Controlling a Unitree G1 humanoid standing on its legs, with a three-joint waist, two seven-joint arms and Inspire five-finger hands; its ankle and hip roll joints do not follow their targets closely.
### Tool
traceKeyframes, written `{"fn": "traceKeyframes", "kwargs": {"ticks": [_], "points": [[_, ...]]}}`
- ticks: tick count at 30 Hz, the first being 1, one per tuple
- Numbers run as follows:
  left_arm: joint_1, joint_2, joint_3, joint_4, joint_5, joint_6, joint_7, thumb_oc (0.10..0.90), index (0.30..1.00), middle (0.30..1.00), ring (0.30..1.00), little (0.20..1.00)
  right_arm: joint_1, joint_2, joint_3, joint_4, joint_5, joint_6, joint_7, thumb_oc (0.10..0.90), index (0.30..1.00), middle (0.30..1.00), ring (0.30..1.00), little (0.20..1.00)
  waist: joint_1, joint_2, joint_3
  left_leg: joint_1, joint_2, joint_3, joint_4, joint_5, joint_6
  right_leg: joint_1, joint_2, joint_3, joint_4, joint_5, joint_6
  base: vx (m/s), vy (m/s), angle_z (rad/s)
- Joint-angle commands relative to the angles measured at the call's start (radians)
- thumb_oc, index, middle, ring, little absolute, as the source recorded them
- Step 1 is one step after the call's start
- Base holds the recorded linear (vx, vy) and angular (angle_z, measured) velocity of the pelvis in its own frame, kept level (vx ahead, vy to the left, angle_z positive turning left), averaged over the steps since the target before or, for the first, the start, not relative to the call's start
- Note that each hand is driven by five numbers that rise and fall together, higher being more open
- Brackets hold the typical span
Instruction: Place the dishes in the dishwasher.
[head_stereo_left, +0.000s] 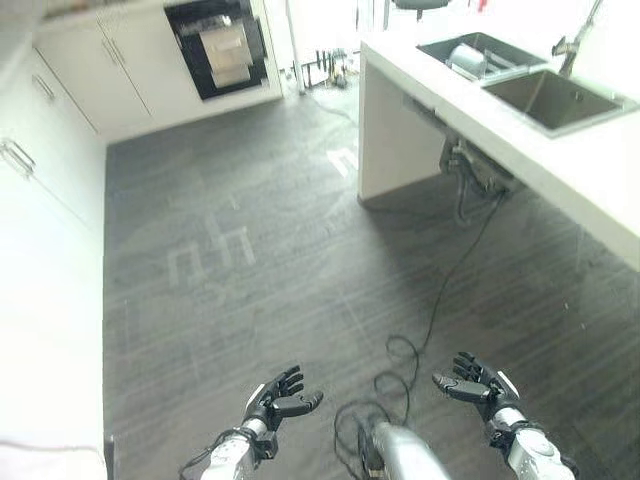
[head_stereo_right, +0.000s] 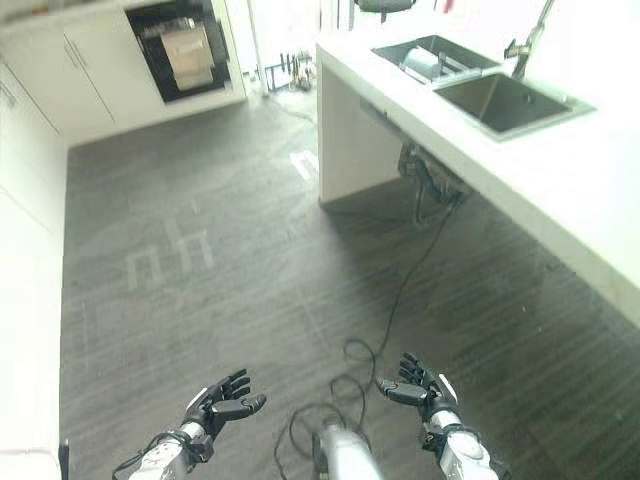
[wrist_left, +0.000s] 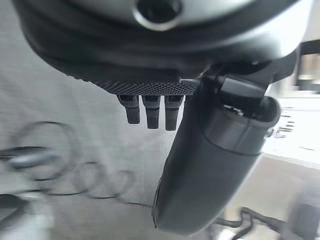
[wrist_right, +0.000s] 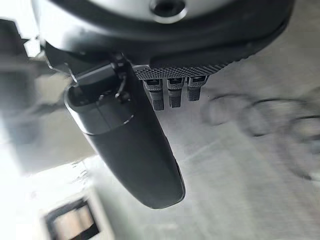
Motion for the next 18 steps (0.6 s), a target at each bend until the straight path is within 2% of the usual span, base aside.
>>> {"fn": "traceKeyframes", "kwargs": {"ticks": [1, 2, 3, 4, 5, 6, 7, 8, 9, 10, 12, 13, 14, 15, 16, 17, 18], "points": [[0.022, 0.057, -0.009, -0.075, 0.025, -0.024, -0.062, 0.8, 0.9, 0.9, 0.9, 0.9, 0.038, -0.06, -0.02, -0.078, 0.022, -0.065, 0.014, 0.8, 0.9, 0.9, 0.9, 0.9, 0.018, -0.044, -0.009, -0.173, 0.002, 0.067, -0.182, -0.03, 0.055, 0.026, -0.11, -0.02, -0.08, 0.043, 0.228, 0.15, -0.036, -0.28], [0.024, 0.059, -0.01, -0.081, 0.023, -0.023, -0.066, 0.8, 0.9, 0.9, 0.9, 0.9, 0.036, -0.061, -0.019, -0.08, 0.025, -0.066, 0.016, 0.8, 0.9, 0.9, 0.9, 0.9, 0.029, -0.039, 0.003, -0.187, 0.004, 0.079, -0.22, -0.058, 0.066, 0.049, -0.103, -0.018, -0.08, 0.029, 0.229, 0.25, 0.056, -0.42], [0.035, 0.061, -0.008, -0.089, 0.019, -0.028, -0.059, 0.8, 0.9, 0.9, 0.9, 0.9, 0.027, -0.053, -0.018, -0.089, 0.014, -0.056, 0.017, 0.8, 0.9, 0.9, 0.9, 0.9, 0.046, -0.036, 0.007, -0.183, -0.002, 0.105, -0.44, -0.095, 0.089, 0.071, -0.093, -0.012, -0.08, 0.005, 0.238, 0.38, 0.139, -0.5], [0.046, 0.064, -0.002, -0.087, 0.013, -0.035, -0.058, 0.8, 0.9, 0.9, 0.9, 0.9, 0.021, -0.045, -0.012, -0.088, 0.007, -0.05, 0.016, 0.8, 0.9, 0.9, 0.9, 0.9, 0.056, -0.03, 0.008, -0.175, -0.003, 0.121, -0.603, -0.107, 0.094, 0.085, -0.084, -0.009, -0.08, -0.013, 0.248, 0.38, 0.193, -0.8], [0.053, 0.067, 0.001, -0.087, 0.008, -0.039, -0.061, 0.8, 0.9, 0.9, 0.9, 0.9, 0.019, -0.041, -0.007, -0.088, 0.004, -0.048, 0.013, 0.8, 0.9, 0.9, 0.9, 0.9, 0.059, -0.013, 0.007, -0.227, 0.012, 0.113, -0.603, -0.147, 0.092, 0.087, -0.068, -0.011, -0.08, -0.02, 0.253, 0.35, 0.216, -1.21], [0.06, 0.071, 0.002, -0.089, 0.005, -0.039, -0.062, 0.8, 0.9, 0.9, 0.9, 0.9, 0.017, -0.036, 0.004, -0.089, -0.001, -0.046, 0.004, 0.8, 0.9, 0.9, 0.9, 0.9, 0.068, 0.008, 0.008, -0.297, 0.034, 0.087, -0.603, -0.154, 0.08, 0.099, -0.047, -0.005, -0.08, -0.034, 0.255, 0.31, 0.194, -1.09], [0.064, 0.072, 0.003, -0.092, 0.007, -0.037, -0.062, 0.8, 0.9, 0.9, 0.9, 0.9, 0.018, -0.033, 0.011, -0.091, -0.002, -0.045, -0.002, 0.8, 0.9, 0.9, 0.9, 0.9, 0.074, 0.017, 0.008, -0.338, 0.046, 0.07, -0.603, -0.134, 0.069, 0.111, -0.036, 0.001, -0.08, -0.044, 0.252, 0.44, 0.25, -0.81], [0.071, 0.074, 0.003, -0.095, 0.009, -0.041, -0.064, 0.8, 0.9, 0.9, 0.9, 0.9, 0.021, -0.026, 0.023, -0.097, -0.004, -0.047, -0.014, 0.8, 0.9, 0.9, 0.9, 0.9, 0.088, 0.026, 0.014, -0.414, 0.07, 0.066, -0.603, -0.075, 0.053, 0.141, -0.023, 0.012, -0.08, -0.064, 0.243, 0.54, 0.377, -0.74], [0.065, 0.075, 0.012, -0.091, 0.003, -0.049, -0.071, 0.8, 0.9, 0.9, 0.9, 0.9, 0.013, -0.024, 0.034, -0.107, 0.0, -0.044, -0.022, 0.8, 0.9, 0.9, 0.9, 0.9, 0.097, 0.028, 0.011, -0.448, 0.092, 0.114, -0.603, -0.054, 0.065, 0.173, -0.041, 0.006, -0.08, -0.094, 0.251, 0.43, 0.322, -0.86], [0.065, 0.075, 0.012, -0.091, 0.003, -0.049, -0.071, 0.8, 0.9, 0.9, 0.9, 0.9, 0.013, -0.024, 0.034, -0.107, 0.0, -0.044, -0.022, 0.8, 0.9, 0.9, 0.9, 0.9, 0.097, 0.028, 0.011, -0.448, 0.092, 0.114, -0.603, -0.054, 0.065, 0.173, -0.041, 0.006, -0.08, -0.094, 0.251, 0.44, 0.411, -1.01], [0.065, 0.074, 0.018, -0.088, 0.019, -0.047, -0.058, 0.8, 0.9, 0.9, 0.9, 0.9, 0.011, -0.015, 0.03, -0.102, 0.017, -0.035, -0.021, 0.8, 0.9, 0.9, 0.9, 0.9, 0.099, 0.022, 0.004, -0.425, 0.071, 0.122, -0.603, -0.072, 0.089, 0.232, -0.061, 0.012, -0.08, -0.124, 0.262, 0.44, 0.365, -0.56], [0.057, 0.081, 0.01, -0.074, 0.047, -0.062, -0.053, 0.8, 0.9, 0.9, 0.9, 0.9, 0.017, 0.002, 0.023, -0.083, 0.039, -0.038, -0.013, 0.8, 0.9, 0.9, 0.9, 0.9, 0.102, 0.019, -0.017, -0.399, 0.051, 0.121, -0.603, -0.105, 0.115, 0.285, -0.053, 0.018, -0.08, -0.141, 0.26, 0.46, 0.308, -0.53], [0.054, 0.084, 0.007, -0.07, 0.05, -0.064, -0.053, 0.8, 0.9, 0.9, 0.9, 0.9, 0.018, 0.006, 0.024, -0.077, 0.033, -0.041, -0.014, 0.8, 0.9, 0.9, 0.9, 0.9, 0.101, 0.017, -0.023, -0.39, 0.046, 0.124, -0.603, -0.116, 0.122, 0.298, -0.052, 0.014, -0.08, -0.141, 0.26, 0.51, 0.346, -0.86], [0.049, 0.092, -0.003, -0.074, 0.055, -0.057, -0.043, 0.8, 0.9, 0.9, 0.9, 0.9, 0.019, 0.017, 0.026, -0.076, 0.015, -0.039, -0.022, 0.8, 0.9, 0.9, 0.9, 0.9, 0.092, 0.008, -0.03, -0.359, 0.021, 0.12, -0.603, -0.146, 0.147, 0.326, -0.064, 0.0, -0.08, -0.062, 0.277, 0.29, 0.211, -0.61], [0.047, 0.094, -0.007, -0.076, 0.056, -0.054, -0.038, 0.8, 0.9, 0.9, 0.9, 0.9, 0.018, 0.021, 0.028, -0.076, 0.012, -0.039, -0.027, 0.8, 0.9, 0.9, 0.9, 0.9, 0.09, 0.011, -0.037, -0.354, 0.019, 0.116, -0.603, -0.153, 0.154, 0.326, -0.061, -0.004, -0.08, -0.023, 0.282, 0.36, 0.297, -0.3], [0.041, 0.107, -0.018, -0.086, 0.046, -0.039, -0.031, 0.8, 0.9, 0.9, 0.9, 0.9, 0.016, 0.032, 0.029, -0.079, 0.015, -0.033, -0.037, 0.8, 0.9, 0.9, 0.9, 0.9, 0.076, 0.013, -0.043, -0.313, -0.001, 0.108, -0.603, -0.181, 0.178, 0.337, -0.071, -0.026, -0.053, 0.117, 0.317, 0.26, 0.265, 0.25], [0.038, 0.111, -0.023, -0.089, 0.045, -0.035, -0.032, 0.8, 0.9, 0.9, 0.9, 0.9, 0.015, 0.035, 0.031, -0.08, 0.017, -0.031, -0.044, 0.8, 0.9, 0.9, 0.9, 0.9, 0.073, 0.02, -0.047, -0.304, -0.002, 0.106, -0.603, -0.188, 0.188, 0.301, -0.074, -0.036, 0.009, 0.164, 0.331, 0.29, 0.323, 0.33]]}}
